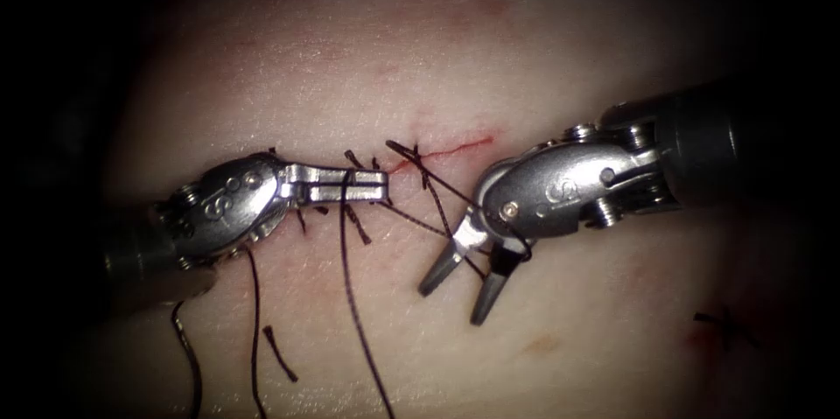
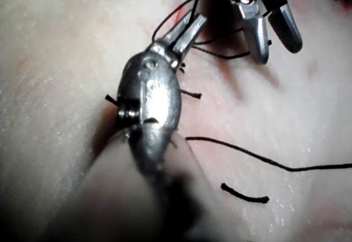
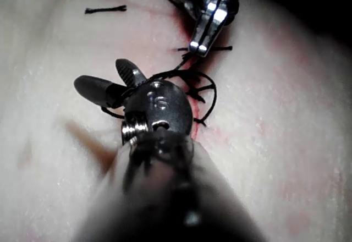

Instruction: Wound Closure

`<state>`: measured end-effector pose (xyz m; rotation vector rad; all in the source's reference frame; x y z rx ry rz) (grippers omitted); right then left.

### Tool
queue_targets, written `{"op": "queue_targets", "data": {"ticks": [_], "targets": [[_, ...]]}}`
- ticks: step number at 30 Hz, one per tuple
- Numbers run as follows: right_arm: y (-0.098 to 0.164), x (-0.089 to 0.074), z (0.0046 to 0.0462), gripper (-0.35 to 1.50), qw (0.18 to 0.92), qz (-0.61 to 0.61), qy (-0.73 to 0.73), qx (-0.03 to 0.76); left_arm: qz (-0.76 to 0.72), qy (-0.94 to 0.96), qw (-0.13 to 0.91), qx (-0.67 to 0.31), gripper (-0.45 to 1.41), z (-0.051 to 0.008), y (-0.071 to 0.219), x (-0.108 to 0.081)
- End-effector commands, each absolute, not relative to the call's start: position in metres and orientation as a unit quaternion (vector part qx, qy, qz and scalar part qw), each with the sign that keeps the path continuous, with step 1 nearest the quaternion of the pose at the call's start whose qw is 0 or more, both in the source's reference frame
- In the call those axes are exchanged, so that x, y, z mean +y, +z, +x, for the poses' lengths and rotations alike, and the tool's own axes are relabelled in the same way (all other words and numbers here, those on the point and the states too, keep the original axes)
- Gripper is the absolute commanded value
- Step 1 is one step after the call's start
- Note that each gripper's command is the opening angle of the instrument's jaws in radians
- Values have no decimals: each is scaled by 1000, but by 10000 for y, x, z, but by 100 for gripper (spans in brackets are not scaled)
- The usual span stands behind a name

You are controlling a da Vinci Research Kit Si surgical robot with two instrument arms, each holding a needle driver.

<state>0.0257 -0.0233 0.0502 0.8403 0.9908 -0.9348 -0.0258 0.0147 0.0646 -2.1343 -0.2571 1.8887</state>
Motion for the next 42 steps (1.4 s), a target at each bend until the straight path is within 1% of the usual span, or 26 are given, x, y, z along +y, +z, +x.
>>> {"op": "queue_targets", "data": {"ticks": [1, 3, 4, 7, 12, 14, 19, 20, 22, 24, 30, 42], "targets": [[507, -238, 256, 71, 697, 373, -423, 443, -738, 654, 140, -90, -45, -264, 651, 148], [509, -238, 253, 79, 700, 371, -421, 442, -738, 654, 140, -89, -45, -264, 651, 147], [509, -238, 251, 88, 701, 370, -421, 440, -738, 654, 140, -89, -45, -264, 651, 147], [512, -238, 250, 94, 706, 365, -424, 434, -738, 654, 142, -91, -45, -264, 651, 145], [520, -237, 252, 94, 717, 352, -422, 429, -737, 654, 142, -92, -45, -265, 652, 141], [526, -237, 255, 91, 722, 347, -420, 426, -737, 654, 144, -93, -45, -265, 653, 141], [535, -231, 258, 89, 735, 326, -417, 424, -736, 654, 145, -94, -45, -265, 653, 138], [536, -228, 259, 83, 735, 321, -420, 425, -736, 655, 145, -94, -45, -265, 653, 137], [536, -224, 259, 61, 735, 313, -422, 428, -736, 654, 146, -96, -45, -265, 654, 135], [535, -220, 256, -35, 732, 314, -427, 429, -735, 655, 146, -96, -45, -265, 654, 134], [524, -212, 256, -35, 731, 310, -429, 430, -733, 656, 148, -99, -45, -265, 650, 121], [516, -195, 262, -35, 725, 315, -392, 471, -734, 657, 139, -104, -45, -289, 621, 43]]}}
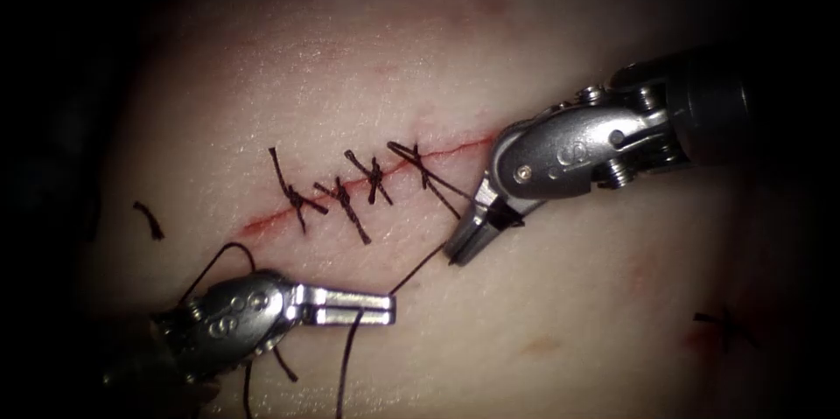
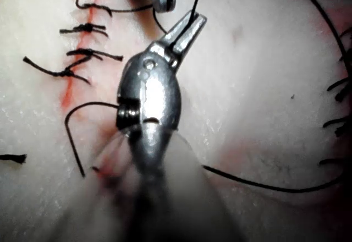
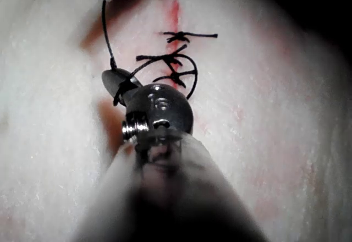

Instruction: Wound Closure

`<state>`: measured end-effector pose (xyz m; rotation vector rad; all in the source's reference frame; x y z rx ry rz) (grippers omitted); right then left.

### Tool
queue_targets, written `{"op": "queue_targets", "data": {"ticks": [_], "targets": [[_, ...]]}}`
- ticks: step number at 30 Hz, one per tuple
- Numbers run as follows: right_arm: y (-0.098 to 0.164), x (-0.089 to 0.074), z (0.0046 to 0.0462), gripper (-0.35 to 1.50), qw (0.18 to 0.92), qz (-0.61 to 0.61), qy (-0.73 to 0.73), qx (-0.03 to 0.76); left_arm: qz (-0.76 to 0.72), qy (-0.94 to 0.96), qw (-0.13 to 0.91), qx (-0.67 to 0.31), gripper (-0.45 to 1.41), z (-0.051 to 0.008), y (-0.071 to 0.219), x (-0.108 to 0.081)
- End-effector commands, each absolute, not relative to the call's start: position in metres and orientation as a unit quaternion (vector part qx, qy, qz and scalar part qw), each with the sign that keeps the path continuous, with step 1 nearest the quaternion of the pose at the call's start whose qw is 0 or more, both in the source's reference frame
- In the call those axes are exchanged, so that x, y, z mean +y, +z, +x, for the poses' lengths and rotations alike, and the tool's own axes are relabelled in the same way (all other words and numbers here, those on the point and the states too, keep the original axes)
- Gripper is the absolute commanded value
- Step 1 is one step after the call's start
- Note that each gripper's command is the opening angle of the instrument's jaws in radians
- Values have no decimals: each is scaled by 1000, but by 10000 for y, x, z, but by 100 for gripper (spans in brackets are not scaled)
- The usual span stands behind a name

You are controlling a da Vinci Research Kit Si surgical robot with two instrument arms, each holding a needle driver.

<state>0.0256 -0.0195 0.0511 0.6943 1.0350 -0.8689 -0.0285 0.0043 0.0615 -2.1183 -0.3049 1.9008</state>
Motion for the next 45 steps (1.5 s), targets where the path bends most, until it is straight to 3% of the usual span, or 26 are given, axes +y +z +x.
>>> {"op": "queue_targets", "data": {"ticks": [1, 22, 45], "targets": [[516, -192, 261, -35, 723, 315, -391, 475, -734, 656, 138, -106, -45, -291, 619, 36], [530, -129, 300, -35, 748, 305, -313, 499, -744, 638, 128, -149, -45, -336, 541, -93], [544, -87, 309, -35, 798, 229, -280, 483, -748, 621, 126, -198, -45, -382, 504, -184]]}}
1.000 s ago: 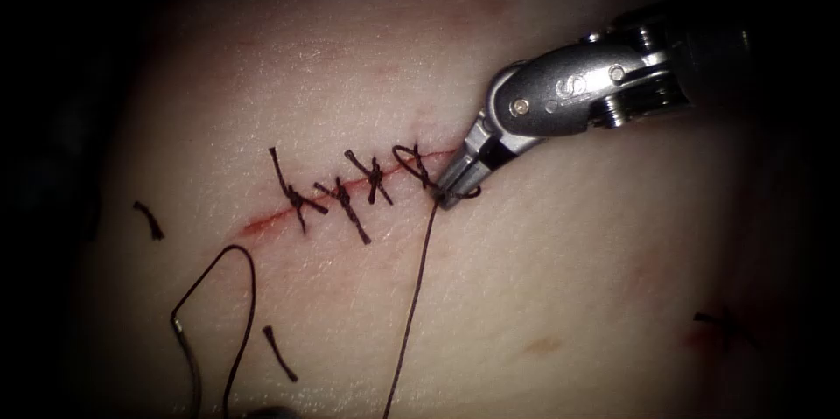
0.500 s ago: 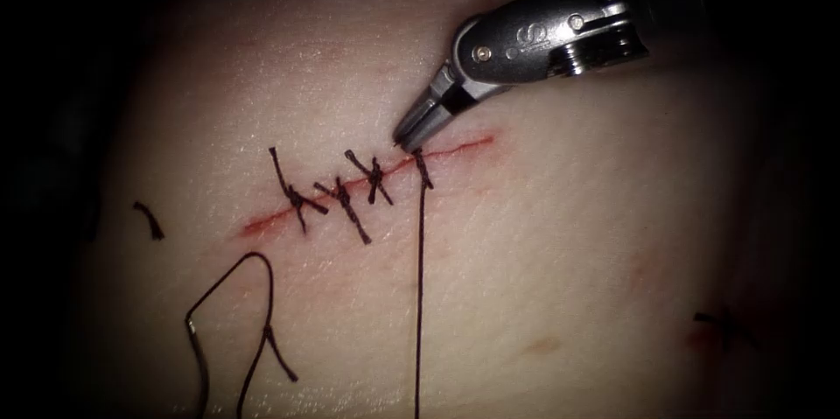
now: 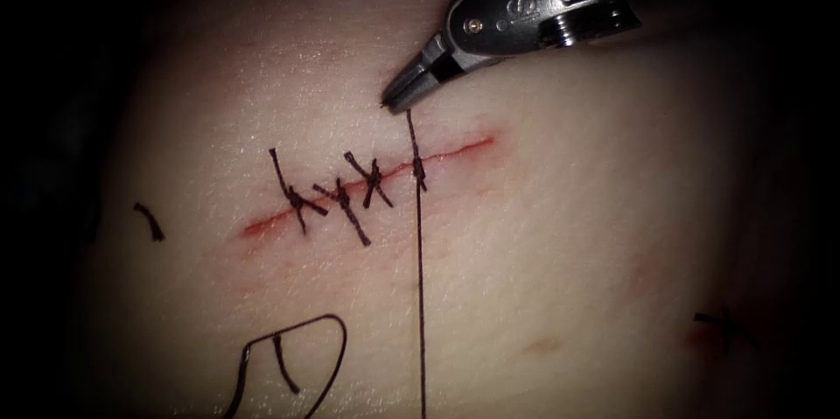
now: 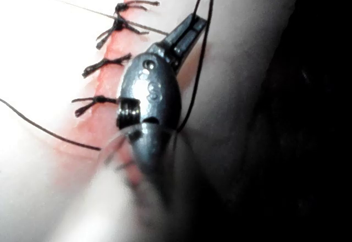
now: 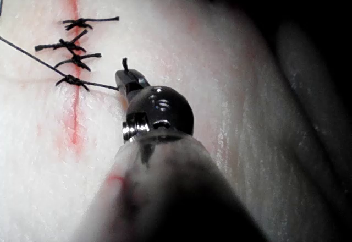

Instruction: Wound Closure

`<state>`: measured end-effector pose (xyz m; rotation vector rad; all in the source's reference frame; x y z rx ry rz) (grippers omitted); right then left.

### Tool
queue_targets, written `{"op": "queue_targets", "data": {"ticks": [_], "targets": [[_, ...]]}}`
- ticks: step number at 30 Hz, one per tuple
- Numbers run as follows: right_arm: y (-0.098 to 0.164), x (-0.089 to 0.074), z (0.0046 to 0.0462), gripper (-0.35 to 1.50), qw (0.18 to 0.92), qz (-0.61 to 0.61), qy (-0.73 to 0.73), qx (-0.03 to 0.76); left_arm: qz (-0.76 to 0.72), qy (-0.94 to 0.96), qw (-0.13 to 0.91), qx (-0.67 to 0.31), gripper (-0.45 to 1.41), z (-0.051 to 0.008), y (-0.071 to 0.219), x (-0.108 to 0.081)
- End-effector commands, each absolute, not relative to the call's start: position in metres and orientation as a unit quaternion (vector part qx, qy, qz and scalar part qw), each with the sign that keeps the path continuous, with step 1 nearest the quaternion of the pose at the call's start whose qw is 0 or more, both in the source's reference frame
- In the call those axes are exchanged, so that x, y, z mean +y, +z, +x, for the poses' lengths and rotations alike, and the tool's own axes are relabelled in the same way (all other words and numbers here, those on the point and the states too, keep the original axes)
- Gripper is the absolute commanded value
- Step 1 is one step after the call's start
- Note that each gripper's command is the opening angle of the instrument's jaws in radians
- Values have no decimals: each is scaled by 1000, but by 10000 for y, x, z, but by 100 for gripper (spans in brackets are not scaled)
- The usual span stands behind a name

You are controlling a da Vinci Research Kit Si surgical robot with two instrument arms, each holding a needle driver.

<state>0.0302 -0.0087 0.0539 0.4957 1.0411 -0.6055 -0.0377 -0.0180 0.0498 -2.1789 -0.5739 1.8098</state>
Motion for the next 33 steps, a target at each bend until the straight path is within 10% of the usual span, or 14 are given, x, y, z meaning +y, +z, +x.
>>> {"op": "queue_targets", "data": {"ticks": [1, 17, 18, 19, 23, 33], "targets": [[546, -85, 308, -35, 800, 222, -279, 482, -747, 621, 126, -201, -45, -384, 505, -186], [539, -101, 315, -35, 805, 209, -258, 492, -747, 615, 126, -218, -45, -388, 509, -184], [536, -106, 317, -23, 805, 208, -258, 492, -746, 614, 129, -223, -45, -387, 506, -180], [531, -111, 319, 41, 804, 206, -252, 497, -746, 615, 134, -220, -45, -383, 499, -168], [520, -118, 315, 98, 808, 212, -208, 509, -749, 619, 128, -200, -45, -375, 481, -140], [498, -104, 266, 133, 810, 199, -74, 547, -749, 633, 112, -162, -45, -352, 428, -60]]}}
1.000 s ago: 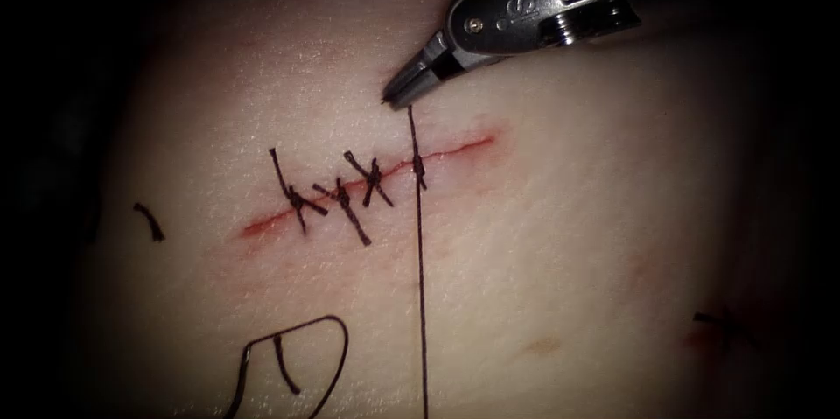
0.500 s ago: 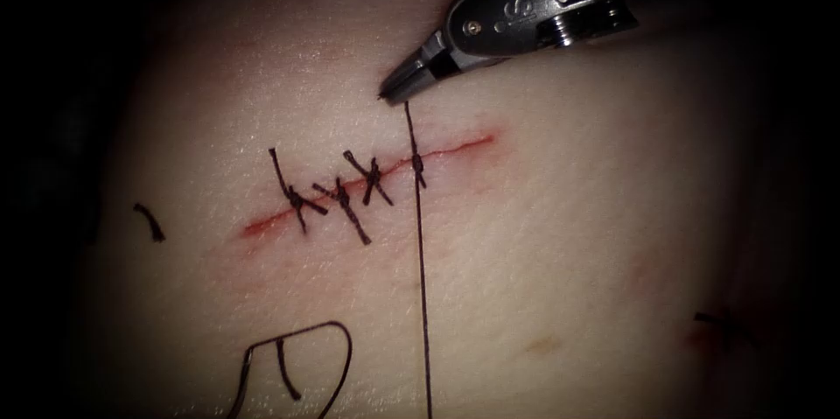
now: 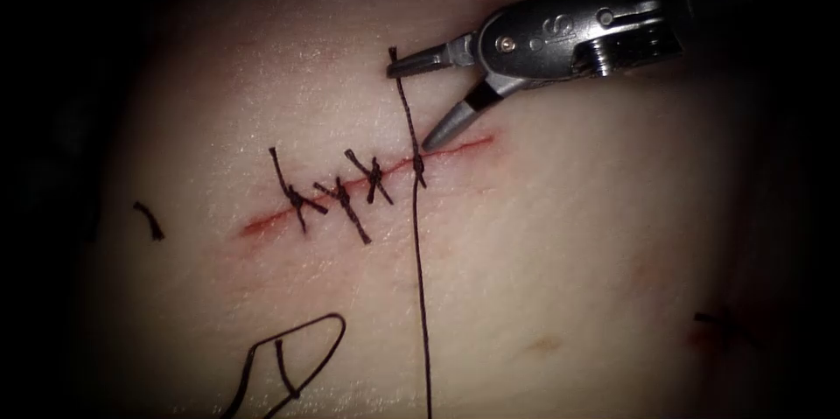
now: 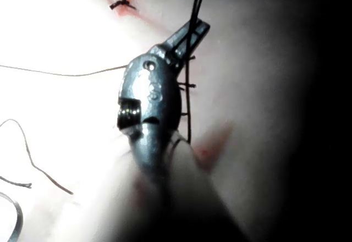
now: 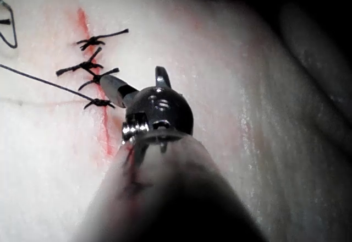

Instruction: Wound Closure

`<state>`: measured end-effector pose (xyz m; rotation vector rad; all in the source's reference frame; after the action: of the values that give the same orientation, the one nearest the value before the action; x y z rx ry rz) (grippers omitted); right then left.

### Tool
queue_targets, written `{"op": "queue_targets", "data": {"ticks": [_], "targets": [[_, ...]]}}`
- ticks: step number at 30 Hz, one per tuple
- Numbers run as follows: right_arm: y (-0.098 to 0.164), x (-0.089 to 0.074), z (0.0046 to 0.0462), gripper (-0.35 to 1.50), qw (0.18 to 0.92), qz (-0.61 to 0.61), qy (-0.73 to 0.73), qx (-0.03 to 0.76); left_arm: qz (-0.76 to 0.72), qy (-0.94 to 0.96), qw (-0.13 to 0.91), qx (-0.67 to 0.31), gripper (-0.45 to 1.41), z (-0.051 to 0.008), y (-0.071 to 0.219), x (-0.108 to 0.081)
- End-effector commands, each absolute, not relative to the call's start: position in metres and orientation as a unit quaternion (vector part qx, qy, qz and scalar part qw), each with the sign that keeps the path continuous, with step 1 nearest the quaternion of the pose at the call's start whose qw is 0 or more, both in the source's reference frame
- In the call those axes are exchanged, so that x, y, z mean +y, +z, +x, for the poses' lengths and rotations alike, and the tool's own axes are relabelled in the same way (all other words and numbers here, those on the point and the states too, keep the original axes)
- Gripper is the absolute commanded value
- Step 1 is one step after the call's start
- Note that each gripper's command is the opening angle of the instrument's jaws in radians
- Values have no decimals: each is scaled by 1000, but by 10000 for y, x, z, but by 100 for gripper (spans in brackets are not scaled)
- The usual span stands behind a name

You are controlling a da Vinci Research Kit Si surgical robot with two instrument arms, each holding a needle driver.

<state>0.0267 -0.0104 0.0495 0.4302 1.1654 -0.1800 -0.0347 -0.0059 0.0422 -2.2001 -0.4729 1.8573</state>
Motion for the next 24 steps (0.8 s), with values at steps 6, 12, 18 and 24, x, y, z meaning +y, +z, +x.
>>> {"op": "queue_targets", "data": {"ticks": [6, 12, 18, 24], "targets": [[489, -105, 235, 128, 821, 124, -23, 557, -750, 638, 106, -140, -45, -340, 408, -13], [487, -139, 242, 108, 796, 105, 4, 595, -742, 654, 105, -100, -45, -330, 403, 38], [500, -162, 259, 91, 778, 73, 25, 624, -734, 665, 112, -78, -45, -319, 412, 85], [514, -179, 273, 84, 769, 65, 26, 636, -736, 664, 122, -57, -45, -305, 419, 123]]}}
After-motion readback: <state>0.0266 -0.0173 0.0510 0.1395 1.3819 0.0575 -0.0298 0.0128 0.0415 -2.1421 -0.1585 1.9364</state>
